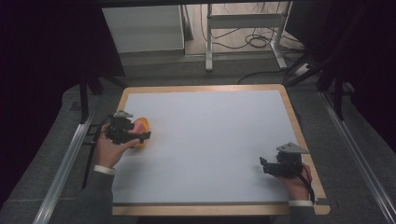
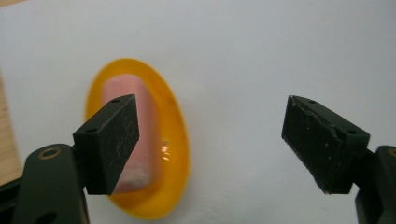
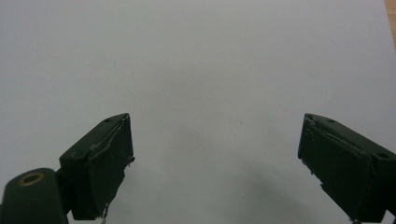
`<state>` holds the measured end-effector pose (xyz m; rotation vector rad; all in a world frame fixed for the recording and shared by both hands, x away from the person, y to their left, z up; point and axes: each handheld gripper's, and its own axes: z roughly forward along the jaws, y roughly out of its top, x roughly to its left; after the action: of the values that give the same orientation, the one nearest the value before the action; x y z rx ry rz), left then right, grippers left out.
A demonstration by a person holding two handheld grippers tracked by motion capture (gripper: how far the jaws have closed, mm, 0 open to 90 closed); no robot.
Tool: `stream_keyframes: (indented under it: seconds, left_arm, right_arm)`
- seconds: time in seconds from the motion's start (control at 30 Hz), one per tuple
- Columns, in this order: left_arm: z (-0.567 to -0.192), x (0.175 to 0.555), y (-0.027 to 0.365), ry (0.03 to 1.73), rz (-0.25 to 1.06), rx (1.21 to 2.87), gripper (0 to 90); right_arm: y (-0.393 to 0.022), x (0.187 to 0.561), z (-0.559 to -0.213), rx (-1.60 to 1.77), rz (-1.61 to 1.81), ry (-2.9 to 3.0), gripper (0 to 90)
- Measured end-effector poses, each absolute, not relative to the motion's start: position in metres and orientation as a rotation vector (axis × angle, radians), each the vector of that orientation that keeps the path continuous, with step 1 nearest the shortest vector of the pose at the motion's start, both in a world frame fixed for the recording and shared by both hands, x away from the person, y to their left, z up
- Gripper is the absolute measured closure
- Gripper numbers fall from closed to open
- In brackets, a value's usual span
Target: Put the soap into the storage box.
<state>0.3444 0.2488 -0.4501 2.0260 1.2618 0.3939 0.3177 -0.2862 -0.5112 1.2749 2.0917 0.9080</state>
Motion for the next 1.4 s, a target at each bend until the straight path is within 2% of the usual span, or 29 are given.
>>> stream_keyframes:
  seconds: [0.37,0.67,0.83,1.0,1.4]
  left_arm:
    - [-0.474,0.301,0.228,1.104,0.382,1.984,21.2]
    - [-0.505,0.279,0.228,1.119,0.343,1.968,21.6]
    - [-0.515,0.274,0.231,1.13,0.347,1.98,22.9]
    - [-0.526,0.272,0.229,1.146,0.295,1.985,23.4]
    - [-0.532,0.277,0.23,1.154,0.236,1.957,26.9]
  right_arm:
    - [-0.285,0.317,-0.511,1.27,0.905,2.092,10.1]
    - [-0.285,0.317,-0.511,1.261,0.904,2.089,10.1]
    - [-0.283,0.317,-0.511,1.254,0.896,2.093,10.1]
    - [-0.281,0.317,-0.51,1.245,0.899,2.086,10.1]
    - [-0.273,0.316,-0.508,1.206,0.908,2.073,10.1]
